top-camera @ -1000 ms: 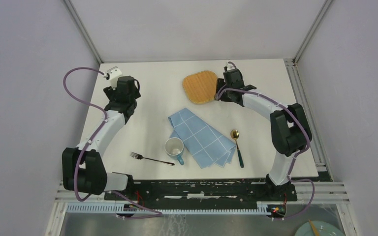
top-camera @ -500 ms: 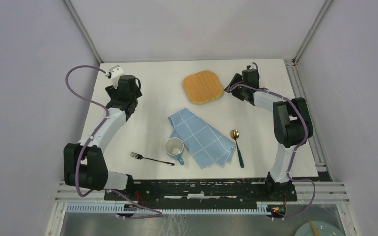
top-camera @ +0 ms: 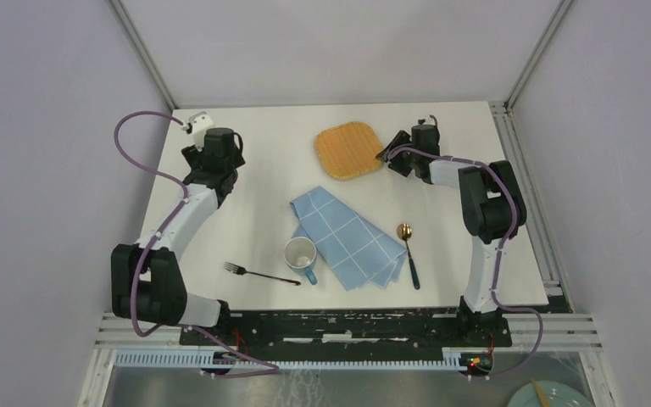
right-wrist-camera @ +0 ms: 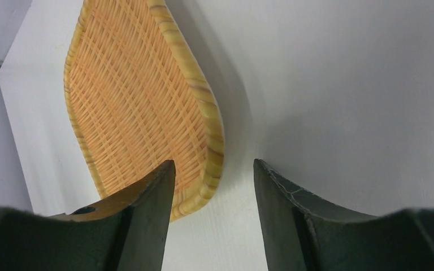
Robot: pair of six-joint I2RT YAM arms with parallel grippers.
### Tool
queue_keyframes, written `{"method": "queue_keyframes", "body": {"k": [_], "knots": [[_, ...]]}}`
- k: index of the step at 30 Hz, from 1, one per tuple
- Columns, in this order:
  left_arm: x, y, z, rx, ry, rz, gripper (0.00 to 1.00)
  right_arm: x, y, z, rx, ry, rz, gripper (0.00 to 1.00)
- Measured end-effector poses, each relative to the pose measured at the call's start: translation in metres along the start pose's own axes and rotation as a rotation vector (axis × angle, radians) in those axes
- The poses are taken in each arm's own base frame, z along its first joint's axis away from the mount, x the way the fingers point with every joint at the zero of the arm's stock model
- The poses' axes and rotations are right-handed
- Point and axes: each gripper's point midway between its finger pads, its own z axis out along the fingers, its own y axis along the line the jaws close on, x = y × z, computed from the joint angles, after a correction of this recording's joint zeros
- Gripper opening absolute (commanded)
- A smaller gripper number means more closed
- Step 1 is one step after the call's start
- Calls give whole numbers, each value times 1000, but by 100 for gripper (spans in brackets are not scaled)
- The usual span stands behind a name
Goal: Set the dinner table for one person
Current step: Move the plate to the center of the board.
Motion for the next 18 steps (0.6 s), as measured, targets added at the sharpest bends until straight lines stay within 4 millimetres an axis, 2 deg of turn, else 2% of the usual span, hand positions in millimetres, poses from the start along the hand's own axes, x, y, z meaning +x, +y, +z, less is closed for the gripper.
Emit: {"method": "queue_keyframes", "body": {"k": [6, 10, 15, 17, 18], "knots": [[-2, -2, 2, 1, -1, -1, 80, -2, 8, 11, -42, 4, 34, 56], [-1, -2, 2, 0, 0, 0, 80, -2, 12, 17, -59, 11, 43, 47], [-1, -2, 3, -1, 2, 2, 80, -1, 12, 26, -59, 31, 44, 17], [-1, -2, 3, -1, 2, 2, 80, 1, 12, 28, -65, 42, 54, 0], [-1, -2, 3, -1, 2, 2, 80, 0, 15, 28, -74, 45, 62, 0]]}}
